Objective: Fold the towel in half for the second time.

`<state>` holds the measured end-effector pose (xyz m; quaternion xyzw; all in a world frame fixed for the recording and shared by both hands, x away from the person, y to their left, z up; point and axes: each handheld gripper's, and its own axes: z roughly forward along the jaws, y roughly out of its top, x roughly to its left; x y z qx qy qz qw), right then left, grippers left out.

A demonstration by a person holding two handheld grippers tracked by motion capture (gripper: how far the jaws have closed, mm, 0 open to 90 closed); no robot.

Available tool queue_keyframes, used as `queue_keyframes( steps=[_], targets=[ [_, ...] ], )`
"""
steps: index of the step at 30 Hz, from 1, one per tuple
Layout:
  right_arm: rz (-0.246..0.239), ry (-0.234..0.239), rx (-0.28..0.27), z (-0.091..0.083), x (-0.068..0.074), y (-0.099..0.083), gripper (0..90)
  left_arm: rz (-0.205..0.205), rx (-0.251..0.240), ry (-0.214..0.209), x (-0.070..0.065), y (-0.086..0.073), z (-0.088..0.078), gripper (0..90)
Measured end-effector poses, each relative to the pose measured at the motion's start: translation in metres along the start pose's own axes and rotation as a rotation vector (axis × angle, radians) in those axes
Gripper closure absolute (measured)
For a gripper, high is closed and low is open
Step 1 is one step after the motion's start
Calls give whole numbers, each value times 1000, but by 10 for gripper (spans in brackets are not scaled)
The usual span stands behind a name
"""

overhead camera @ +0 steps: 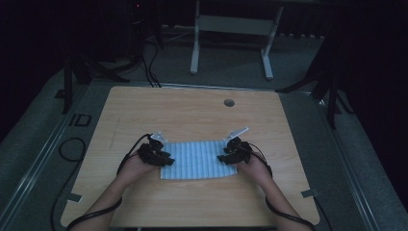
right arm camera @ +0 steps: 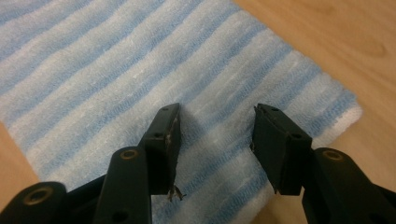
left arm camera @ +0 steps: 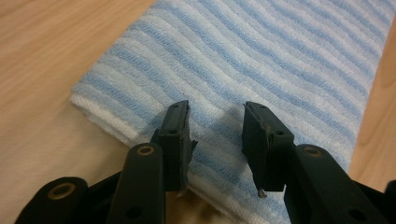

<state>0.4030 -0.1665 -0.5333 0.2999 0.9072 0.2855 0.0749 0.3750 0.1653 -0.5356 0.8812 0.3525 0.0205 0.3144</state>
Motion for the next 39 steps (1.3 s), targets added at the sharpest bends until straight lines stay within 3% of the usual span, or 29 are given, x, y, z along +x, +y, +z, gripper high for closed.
queue_keyframes(
  steps=[15, 20, 24, 29, 34, 35, 36, 39],
  targets=[
    [31, -4, -8, 34, -20, 50, 504, -69, -17, 55, 48, 8, -5, 611],
    [39, -2, 17, 39, -24, 61, 501, -63, -12, 90, 52, 11, -5, 610],
    [50, 4, 14, 41, -25, 64, 486, -77, -18, 87, 54, 10, -6, 607],
    [73, 46, 0, 37, -27, 62, 421, -83, -38, 80, 50, 12, -10, 579],
    [88, 50, -39, 28, -28, 60, 295, -94, -60, 94, 45, 13, -13, 380],
    [85, 52, -48, 25, -28, 59, 248, -111, -79, 91, 42, 11, -14, 380],
    [75, 66, -74, 18, -26, 56, 208, -122, -86, 91, 41, 11, -13, 249],
    [62, 61, -99, 12, -24, 52, 171, -125, -100, 110, 36, 9, -13, 146]
  ],
)
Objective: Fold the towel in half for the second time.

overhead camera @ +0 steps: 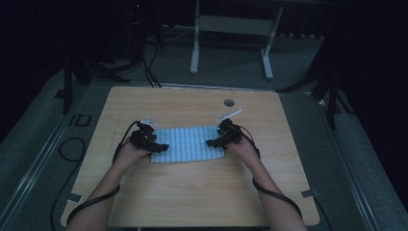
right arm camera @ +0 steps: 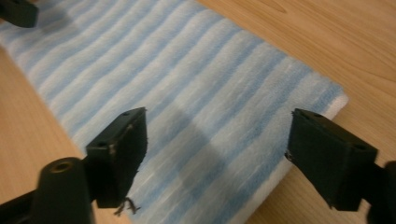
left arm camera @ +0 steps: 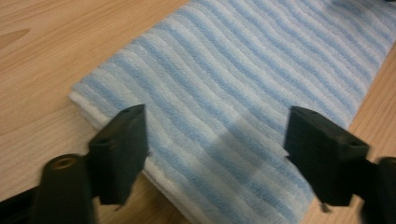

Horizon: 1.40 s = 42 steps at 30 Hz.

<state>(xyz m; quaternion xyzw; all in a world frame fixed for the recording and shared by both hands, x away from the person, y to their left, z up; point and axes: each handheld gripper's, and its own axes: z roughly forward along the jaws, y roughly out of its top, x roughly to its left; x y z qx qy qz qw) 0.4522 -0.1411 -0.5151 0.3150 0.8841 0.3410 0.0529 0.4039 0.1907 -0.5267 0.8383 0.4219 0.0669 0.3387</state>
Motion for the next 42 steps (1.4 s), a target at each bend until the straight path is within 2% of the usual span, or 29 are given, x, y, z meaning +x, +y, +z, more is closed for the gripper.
queue_keyframes(
  steps=[2, 5, 6, 7, 8, 9, 13, 14, 17, 20, 21, 22, 23, 24, 28, 30, 32, 35, 37, 39, 42],
  targets=[
    [-5, 1, -7, -3, 2, -3, 147, -9, -31, -11, -3, -3, -2, 129],
    [-23, -14, -21, -8, 2, -8, 137, -17, -59, -9, -6, -8, -5, 52],
    [-23, -18, -29, -10, 2, -10, 134, -20, -82, -14, -7, -11, -7, 52],
    [-23, -18, -29, -10, 2, -10, 134, -20, -82, -14, -7, -11, -7, 52],
    [-23, -20, -38, -12, 2, -13, 131, -30, -98, -37, -7, -16, -9, 52],
    [-23, -35, -57, -17, 1, -18, 127, -28, -110, -41, -7, -18, -11, 52],
    [-20, -51, -75, -25, -1, -29, 125, -19, -132, -52, -7, -29, -17, 43],
    [-20, -55, -81, -28, -3, -33, 125, -23, -127, -48, -7, -31, -18, 18],
    [-17, -71, -92, -36, -5, -42, 125, -18, -144, -29, -6, -40, -23, 18],
    [-23, -81, -100, -43, -8, -54, 125, -36, -155, -22, -6, -50, -28, 17],
    [-22, -83, -103, -46, -9, -57, 125, -49, -150, -5, -6, -52, -29, 17],
    [-21, -84, -109, -48, -10, -61, 125, -54, -147, -6, -5, -56, -30, 17],
    [-15, -86, -111, -51, -11, -65, 125, -52, -150, -11, -5, -58, -31, 18],
    [-15, -87, -110, -52, -12, -68, 125, -51, -131, -12, -6, -61, -31, 18],
    [-13, -98, -103, -60, -13, -84, 125, -22, -75, 16, -9, -71, -32, 18],
    [-7, -101, -106, -64, -14, -91, 125, -30, -66, 10, -10, -75, -33, 18],
    [7, -104, -112, -69, -14, -97, 125, -28, -70, 12, -10, -79, -34, 18],
    [28, -115, -123, -77, -16, -109, 124, -18, -60, 41, -10, -90, -38, 18],
    [53, -122, -133, -83, -17, -119, 124, -28, -69, 45, -9, -96, -41, 18],
    [73, -119, -142, -87, -18, -127, 126, -49, -91, 67, -8, -104, -45, 18],
    [83, -165, -166, -97, -18, -142, 133, -76, -97, 86, -7, -112, -50, 18]
  ],
)
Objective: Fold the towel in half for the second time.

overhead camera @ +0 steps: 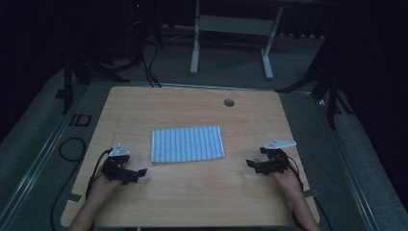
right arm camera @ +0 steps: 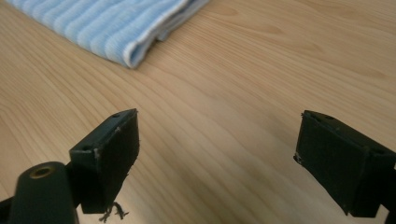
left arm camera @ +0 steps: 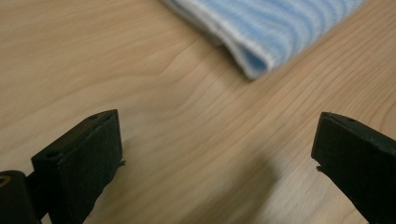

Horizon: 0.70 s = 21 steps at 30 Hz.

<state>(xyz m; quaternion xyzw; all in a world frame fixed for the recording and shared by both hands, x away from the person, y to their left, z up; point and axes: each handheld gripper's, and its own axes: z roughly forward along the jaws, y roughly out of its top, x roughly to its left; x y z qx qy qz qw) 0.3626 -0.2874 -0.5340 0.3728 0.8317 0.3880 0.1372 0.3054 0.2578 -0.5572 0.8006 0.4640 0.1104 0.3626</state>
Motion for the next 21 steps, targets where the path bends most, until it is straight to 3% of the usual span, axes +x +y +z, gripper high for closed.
queue_keyframes(
  steps=[10, 15, 21],
  targets=[
    [55, -63, -18, -26, -5, -30, 133, -22, -9, 22, -5, -15, -14, 18],
    [84, -132, -63, -41, -5, -45, 135, -14, -26, 42, -6, -22, -23, 18],
    [108, -211, -85, -54, -8, -53, 134, -47, -48, 73, -5, -28, -31, 18]
  ],
)
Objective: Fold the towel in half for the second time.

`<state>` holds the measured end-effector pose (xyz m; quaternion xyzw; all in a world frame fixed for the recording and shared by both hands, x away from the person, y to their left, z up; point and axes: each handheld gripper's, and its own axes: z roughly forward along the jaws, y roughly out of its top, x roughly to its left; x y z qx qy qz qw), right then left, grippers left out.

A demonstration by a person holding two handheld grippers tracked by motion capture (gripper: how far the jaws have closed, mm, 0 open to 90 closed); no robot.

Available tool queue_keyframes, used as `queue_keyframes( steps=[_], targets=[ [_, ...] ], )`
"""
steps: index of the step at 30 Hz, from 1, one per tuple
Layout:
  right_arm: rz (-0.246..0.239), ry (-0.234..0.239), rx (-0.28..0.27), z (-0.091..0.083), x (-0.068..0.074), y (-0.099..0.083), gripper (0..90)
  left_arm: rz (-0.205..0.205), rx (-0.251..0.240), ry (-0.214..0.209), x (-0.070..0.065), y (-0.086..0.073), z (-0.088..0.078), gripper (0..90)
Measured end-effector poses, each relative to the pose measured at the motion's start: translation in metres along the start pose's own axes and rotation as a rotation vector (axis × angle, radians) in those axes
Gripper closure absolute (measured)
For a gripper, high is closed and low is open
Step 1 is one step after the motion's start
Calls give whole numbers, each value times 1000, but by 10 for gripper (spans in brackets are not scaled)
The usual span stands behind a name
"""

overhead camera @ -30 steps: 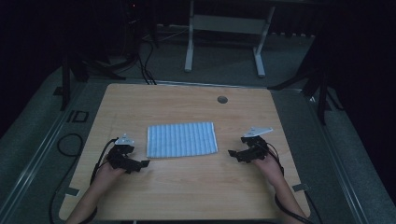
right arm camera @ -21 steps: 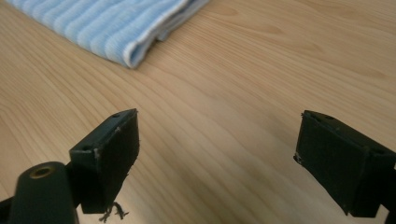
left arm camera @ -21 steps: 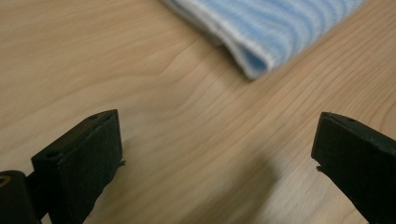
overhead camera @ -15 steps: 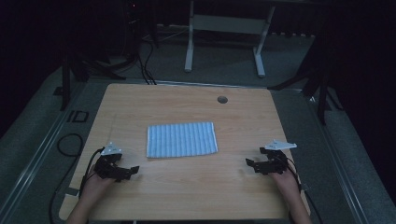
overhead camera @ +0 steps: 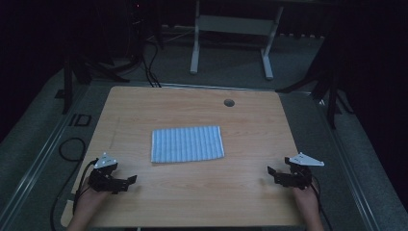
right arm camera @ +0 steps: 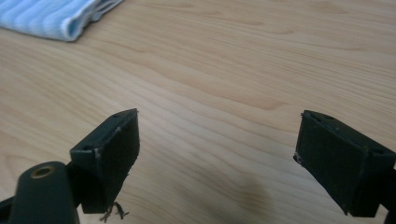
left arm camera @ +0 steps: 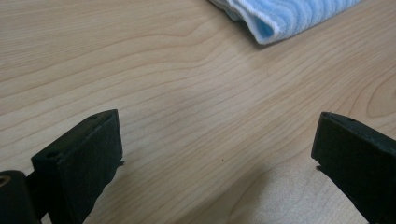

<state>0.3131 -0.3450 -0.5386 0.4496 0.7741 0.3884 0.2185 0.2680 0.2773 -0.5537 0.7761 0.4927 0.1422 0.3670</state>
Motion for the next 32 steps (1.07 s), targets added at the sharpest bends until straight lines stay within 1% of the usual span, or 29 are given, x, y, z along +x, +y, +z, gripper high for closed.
queue_keyframes(
  steps=[1, 2, 3, 5, 6, 8, 9, 12, 15, 16, 17, 18, 20, 23, 26, 28, 32],
  targets=[
    [12, -8, -4, -2, -2, 0, 134, -5, -4, 6, 0, 0, -1, 18],
    [20, -11, -10, -2, -3, 1, 134, -7, -24, -1, -1, -1, -2, 18],
    [33, -15, -23, -4, -5, 1, 134, -11, -24, -1, -1, -1, -2, 18],
    [44, -24, -28, -5, -7, 0, 134, -7, -25, 12, -2, -3, -2, 18],
    [42, -27, -29, -4, -7, -1, 134, -8, -28, 26, -3, -3, -2, 18],
    [38, -29, -30, -4, -7, -2, 134, -8, -37, 30, -3, -4, -2, 18],
    [29, -34, -33, -3, -6, -3, 134, -9, -58, 48, -5, -4, -3, 18],
    [32, -36, -34, -3, -6, -2, 134, -32, -84, 57, -3, -4, -6, 18],
    [46, -27, -27, -2, -7, -4, 135, -49, -87, 58, 0, -5, -7, 18],
    [47, -36, -25, -2, -7, -4, 134, -51, -83, 58, 1, -6, -6, 18],
    [46, -46, -31, -2, -7, -4, 135, -50, -75, 63, 1, -7, -5, 18],
    [54, -41, -42, -3, -8, -4, 135, -53, -71, 69, 2, -8, -5, 18],
    [63, -44, -55, -4, -10, -4, 135, -61, -73, 66, 2, -8, -5, 18],
    [73, -43, -64, -5, -11, -5, 137, -63, -87, 83, 2, -8, -6, 18],
    [67, -44, -60, -5, -10, -5, 138, -71, -95, 86, 3, -9, -7, 18],
    [56, -56, -56, -4, -10, -5, 138, -71, -101, 93, 3, -9, -7, 18],
    [66, -55, -62, -5, -10, -5, 138, -78, -106, 95, 4, -9, -8, 18]
  ],
)
